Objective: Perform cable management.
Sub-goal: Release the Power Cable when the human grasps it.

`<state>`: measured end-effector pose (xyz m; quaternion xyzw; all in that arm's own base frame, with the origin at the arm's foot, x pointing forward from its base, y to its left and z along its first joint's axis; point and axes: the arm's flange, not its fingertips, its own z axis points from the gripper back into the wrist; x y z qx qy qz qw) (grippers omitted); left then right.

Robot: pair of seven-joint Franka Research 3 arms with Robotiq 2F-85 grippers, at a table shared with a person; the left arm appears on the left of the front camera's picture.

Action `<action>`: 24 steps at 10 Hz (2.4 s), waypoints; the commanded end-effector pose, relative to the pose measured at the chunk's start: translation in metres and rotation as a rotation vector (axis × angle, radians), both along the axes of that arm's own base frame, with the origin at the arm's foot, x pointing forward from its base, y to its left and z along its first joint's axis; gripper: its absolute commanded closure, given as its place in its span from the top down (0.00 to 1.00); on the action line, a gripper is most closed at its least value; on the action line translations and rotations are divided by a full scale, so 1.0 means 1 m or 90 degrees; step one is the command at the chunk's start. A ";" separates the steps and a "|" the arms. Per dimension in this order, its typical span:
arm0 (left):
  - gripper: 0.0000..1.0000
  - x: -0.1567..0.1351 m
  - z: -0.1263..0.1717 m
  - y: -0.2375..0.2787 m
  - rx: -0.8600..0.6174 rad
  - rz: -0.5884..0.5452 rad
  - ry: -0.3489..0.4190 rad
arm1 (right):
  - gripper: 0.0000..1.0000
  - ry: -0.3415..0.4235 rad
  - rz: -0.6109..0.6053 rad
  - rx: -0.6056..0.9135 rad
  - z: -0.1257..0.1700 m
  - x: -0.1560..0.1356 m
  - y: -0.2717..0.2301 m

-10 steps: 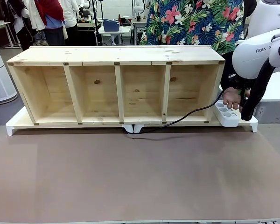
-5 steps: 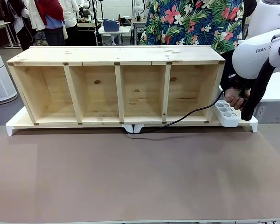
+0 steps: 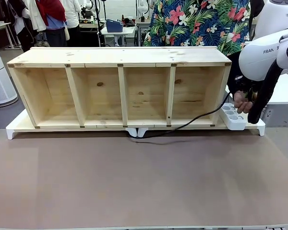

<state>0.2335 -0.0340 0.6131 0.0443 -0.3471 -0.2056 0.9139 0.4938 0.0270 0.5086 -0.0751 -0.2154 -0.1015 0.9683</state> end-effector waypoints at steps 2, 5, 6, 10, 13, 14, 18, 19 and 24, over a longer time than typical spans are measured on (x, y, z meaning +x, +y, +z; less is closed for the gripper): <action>1.00 0.000 0.001 0.001 -0.001 0.002 -0.002 | 0.31 0.010 -0.004 0.009 0.004 0.002 0.001; 1.00 0.000 0.001 0.001 -0.001 0.002 -0.002 | 0.87 0.009 -0.004 0.007 0.005 0.001 0.000; 1.00 0.000 0.001 0.001 -0.001 0.002 -0.002 | 0.71 0.009 -0.002 0.005 0.005 0.001 0.001; 1.00 0.000 0.001 0.001 -0.001 0.002 -0.002 | 1.00 0.005 0.000 0.006 0.006 0.000 0.002; 1.00 0.000 0.001 0.001 -0.001 0.002 -0.002 | 1.00 0.001 0.000 0.000 0.002 0.000 0.001; 1.00 0.000 0.001 0.001 -0.001 0.002 -0.002 | 1.00 0.001 0.000 0.000 0.002 0.000 0.001; 1.00 0.000 0.001 0.001 -0.001 0.002 -0.002 | 1.00 0.001 0.000 0.000 0.002 0.000 0.001; 1.00 0.000 0.001 0.001 -0.001 0.002 -0.002 | 1.00 0.001 0.000 0.000 0.002 0.000 0.001; 1.00 0.000 0.001 0.001 -0.001 0.002 -0.002 | 1.00 0.001 0.000 0.000 0.002 0.000 0.001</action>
